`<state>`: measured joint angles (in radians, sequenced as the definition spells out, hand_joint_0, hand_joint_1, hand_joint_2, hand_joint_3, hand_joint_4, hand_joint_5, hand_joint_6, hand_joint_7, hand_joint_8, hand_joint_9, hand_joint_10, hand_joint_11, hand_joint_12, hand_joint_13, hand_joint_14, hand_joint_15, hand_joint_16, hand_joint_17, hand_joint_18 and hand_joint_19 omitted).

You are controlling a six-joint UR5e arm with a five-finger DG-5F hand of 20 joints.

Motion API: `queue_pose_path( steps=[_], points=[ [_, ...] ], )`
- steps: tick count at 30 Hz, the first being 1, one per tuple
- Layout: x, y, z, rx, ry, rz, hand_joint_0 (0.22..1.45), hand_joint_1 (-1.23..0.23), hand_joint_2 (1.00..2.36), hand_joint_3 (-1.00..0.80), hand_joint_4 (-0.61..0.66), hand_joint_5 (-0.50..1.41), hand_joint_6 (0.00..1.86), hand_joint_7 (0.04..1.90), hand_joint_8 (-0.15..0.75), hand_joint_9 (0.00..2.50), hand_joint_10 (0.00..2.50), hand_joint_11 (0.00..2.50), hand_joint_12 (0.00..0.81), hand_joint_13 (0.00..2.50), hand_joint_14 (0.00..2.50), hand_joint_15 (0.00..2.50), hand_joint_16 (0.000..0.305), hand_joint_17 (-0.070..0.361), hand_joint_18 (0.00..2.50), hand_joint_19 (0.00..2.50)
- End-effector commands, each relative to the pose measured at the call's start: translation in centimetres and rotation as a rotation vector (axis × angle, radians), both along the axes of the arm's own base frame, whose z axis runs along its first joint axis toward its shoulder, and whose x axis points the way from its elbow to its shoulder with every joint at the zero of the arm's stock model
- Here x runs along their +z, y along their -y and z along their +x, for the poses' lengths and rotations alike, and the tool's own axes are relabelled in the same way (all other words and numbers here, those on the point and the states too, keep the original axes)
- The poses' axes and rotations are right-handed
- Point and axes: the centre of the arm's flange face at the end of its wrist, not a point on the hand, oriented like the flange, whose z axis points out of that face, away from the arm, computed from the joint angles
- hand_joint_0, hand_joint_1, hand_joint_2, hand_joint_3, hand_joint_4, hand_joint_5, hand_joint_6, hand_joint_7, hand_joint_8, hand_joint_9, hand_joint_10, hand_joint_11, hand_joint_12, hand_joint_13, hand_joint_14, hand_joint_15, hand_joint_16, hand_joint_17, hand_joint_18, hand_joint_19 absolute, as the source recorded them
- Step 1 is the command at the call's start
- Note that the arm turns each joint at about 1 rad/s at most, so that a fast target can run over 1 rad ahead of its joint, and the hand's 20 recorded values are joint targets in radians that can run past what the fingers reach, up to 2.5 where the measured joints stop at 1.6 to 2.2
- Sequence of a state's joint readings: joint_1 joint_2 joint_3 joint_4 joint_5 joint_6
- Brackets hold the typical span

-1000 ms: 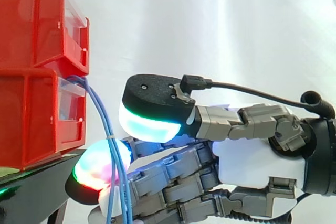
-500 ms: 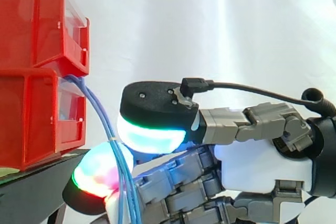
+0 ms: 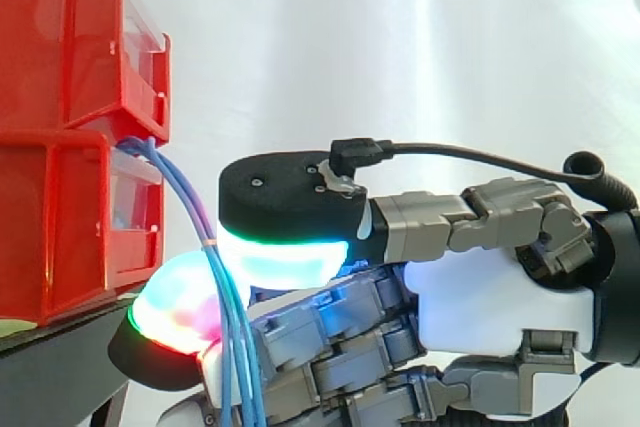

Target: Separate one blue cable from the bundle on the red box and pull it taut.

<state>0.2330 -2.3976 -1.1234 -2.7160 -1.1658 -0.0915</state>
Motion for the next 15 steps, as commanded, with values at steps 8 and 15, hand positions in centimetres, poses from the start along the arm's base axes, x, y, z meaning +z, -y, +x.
queue_pose_path(
  steps=[8,15],
  points=[
    [0.9,0.1,-0.5,0.002,-0.037,0.018,0.6,-0.81,1.01,-0.24,0.23,-0.17,0.83,1.03,0.308,0.87,0.02,0.51,0.347,0.66,0.01,0.33,0.054,0.121,0.55,0.66],
    [1.6,0.2,-0.9,0.002,-0.057,0.041,0.56,-0.79,1.0,-0.5,0.25,-0.14,0.81,1.12,0.31,0.94,0.01,0.52,0.338,0.7,0.01,0.35,0.051,0.116,0.56,0.68]
  ],
)
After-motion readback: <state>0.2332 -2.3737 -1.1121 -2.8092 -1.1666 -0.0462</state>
